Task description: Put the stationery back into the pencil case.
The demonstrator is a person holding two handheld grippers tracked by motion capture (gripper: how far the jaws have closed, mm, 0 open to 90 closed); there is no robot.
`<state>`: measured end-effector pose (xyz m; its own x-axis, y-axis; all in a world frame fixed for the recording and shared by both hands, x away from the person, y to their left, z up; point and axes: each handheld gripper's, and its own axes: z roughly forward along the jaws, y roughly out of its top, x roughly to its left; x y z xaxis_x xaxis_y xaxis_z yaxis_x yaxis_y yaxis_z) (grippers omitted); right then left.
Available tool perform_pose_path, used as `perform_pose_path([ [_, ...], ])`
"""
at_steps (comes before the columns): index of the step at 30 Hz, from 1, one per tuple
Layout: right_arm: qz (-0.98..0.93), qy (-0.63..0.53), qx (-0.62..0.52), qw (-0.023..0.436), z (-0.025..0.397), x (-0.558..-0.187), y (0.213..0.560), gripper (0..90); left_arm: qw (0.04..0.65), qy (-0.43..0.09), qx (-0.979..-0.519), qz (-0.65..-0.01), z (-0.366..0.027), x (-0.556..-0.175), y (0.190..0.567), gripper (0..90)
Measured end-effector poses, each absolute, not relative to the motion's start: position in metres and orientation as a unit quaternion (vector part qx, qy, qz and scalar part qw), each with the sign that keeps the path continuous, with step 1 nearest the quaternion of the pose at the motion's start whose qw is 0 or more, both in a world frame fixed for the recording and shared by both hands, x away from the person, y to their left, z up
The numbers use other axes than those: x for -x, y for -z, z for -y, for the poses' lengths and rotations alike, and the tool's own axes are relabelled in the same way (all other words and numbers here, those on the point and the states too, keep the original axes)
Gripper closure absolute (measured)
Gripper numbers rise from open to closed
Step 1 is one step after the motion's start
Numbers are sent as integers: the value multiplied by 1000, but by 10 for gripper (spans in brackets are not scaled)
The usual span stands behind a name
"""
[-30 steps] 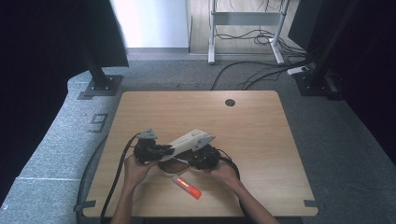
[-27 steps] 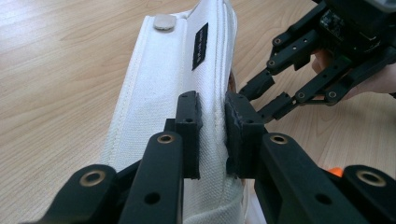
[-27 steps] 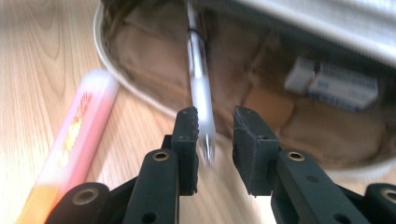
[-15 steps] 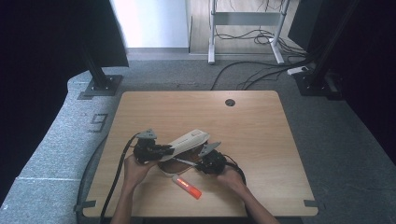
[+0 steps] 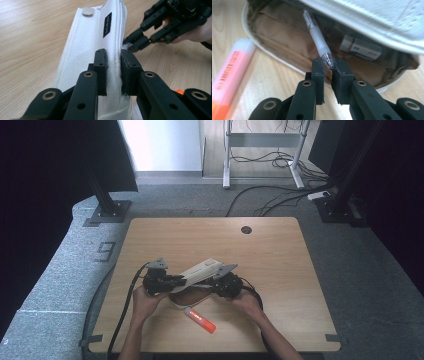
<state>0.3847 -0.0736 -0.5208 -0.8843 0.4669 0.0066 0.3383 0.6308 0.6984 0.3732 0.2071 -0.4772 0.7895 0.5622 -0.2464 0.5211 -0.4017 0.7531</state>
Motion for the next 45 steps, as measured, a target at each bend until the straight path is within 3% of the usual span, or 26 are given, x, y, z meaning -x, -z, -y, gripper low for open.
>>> perform_pose_path([
  [8,-901,-350,-237,97,71,-401,522,755,442,-23,-837,-323,-207,-373,477,760],
  [26,-890,-367,-258,79,89,-382,521,427,446,-24,-832,-330,-210,-375,476,770],
  [45,-893,-382,-235,45,81,-338,526,354,444,-25,-832,-332,-209,-374,476,770],
])
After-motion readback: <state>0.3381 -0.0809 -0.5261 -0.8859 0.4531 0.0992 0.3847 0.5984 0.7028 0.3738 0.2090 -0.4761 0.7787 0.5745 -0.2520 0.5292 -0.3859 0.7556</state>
